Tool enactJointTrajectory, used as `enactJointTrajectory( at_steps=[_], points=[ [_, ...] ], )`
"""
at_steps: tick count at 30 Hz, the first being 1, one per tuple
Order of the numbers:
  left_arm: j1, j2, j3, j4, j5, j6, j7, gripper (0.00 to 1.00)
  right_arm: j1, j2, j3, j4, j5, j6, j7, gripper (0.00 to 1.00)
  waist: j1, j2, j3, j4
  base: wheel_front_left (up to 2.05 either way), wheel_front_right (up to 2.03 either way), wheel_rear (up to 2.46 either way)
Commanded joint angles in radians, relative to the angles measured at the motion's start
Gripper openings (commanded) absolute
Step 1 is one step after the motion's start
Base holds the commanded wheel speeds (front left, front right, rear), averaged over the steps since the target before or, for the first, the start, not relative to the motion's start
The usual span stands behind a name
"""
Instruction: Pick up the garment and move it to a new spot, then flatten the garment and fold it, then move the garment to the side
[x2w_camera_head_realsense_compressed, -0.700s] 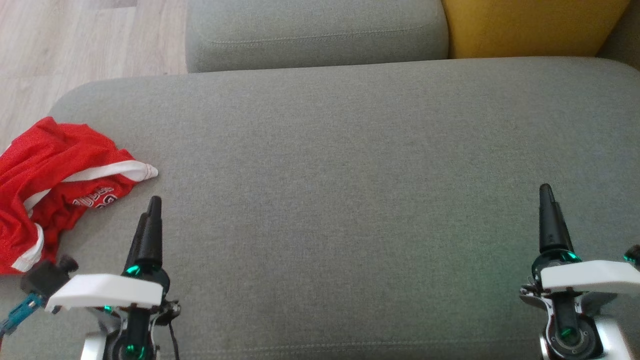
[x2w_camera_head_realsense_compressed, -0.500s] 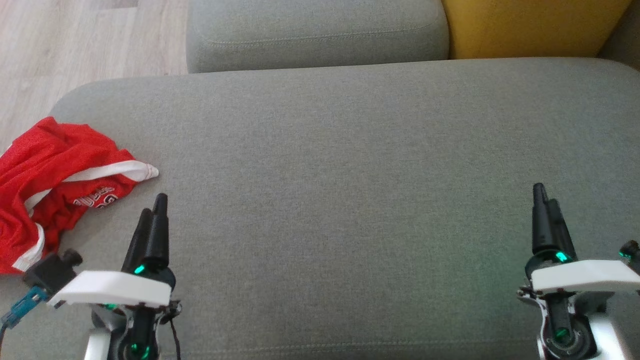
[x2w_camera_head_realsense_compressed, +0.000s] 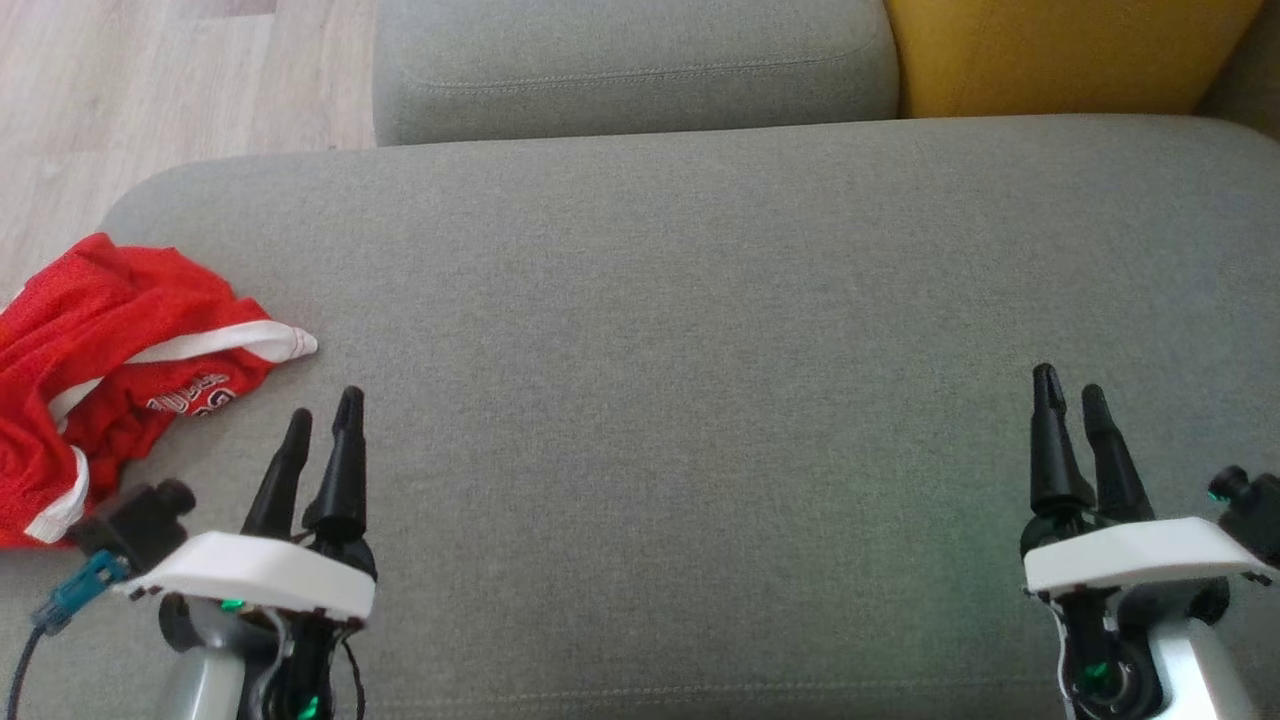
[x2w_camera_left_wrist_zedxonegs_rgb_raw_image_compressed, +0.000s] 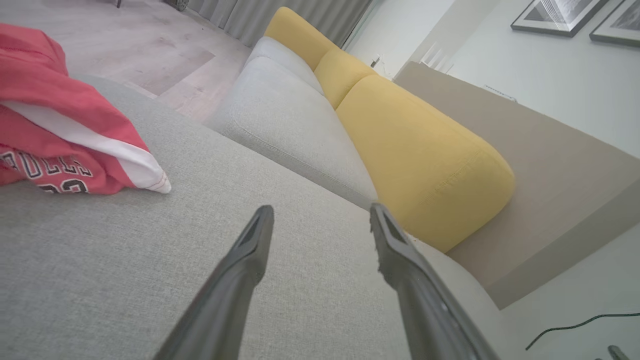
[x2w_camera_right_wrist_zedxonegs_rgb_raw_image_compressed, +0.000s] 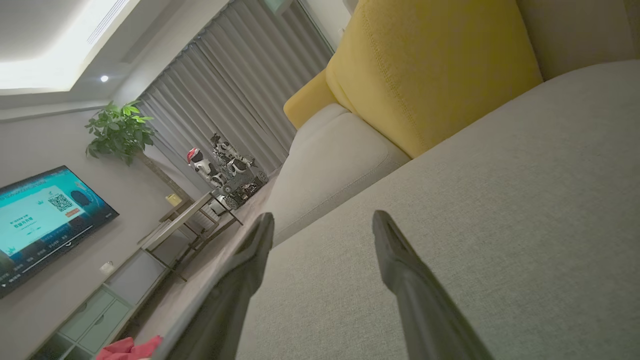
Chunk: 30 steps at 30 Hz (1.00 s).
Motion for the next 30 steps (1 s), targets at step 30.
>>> enactJointTrajectory(
  at_steps=[30],
  points=[
    [-0.034,0.079,-0.076,-0.015,0.351,0.067,-0.101,1.0,-0.024,0.006,0.033,0.005,-0.44,0.006,-0.089,1.0,0.0,0.0,-0.004,-0.004,0.0,0.0,0.0]
  ],
)
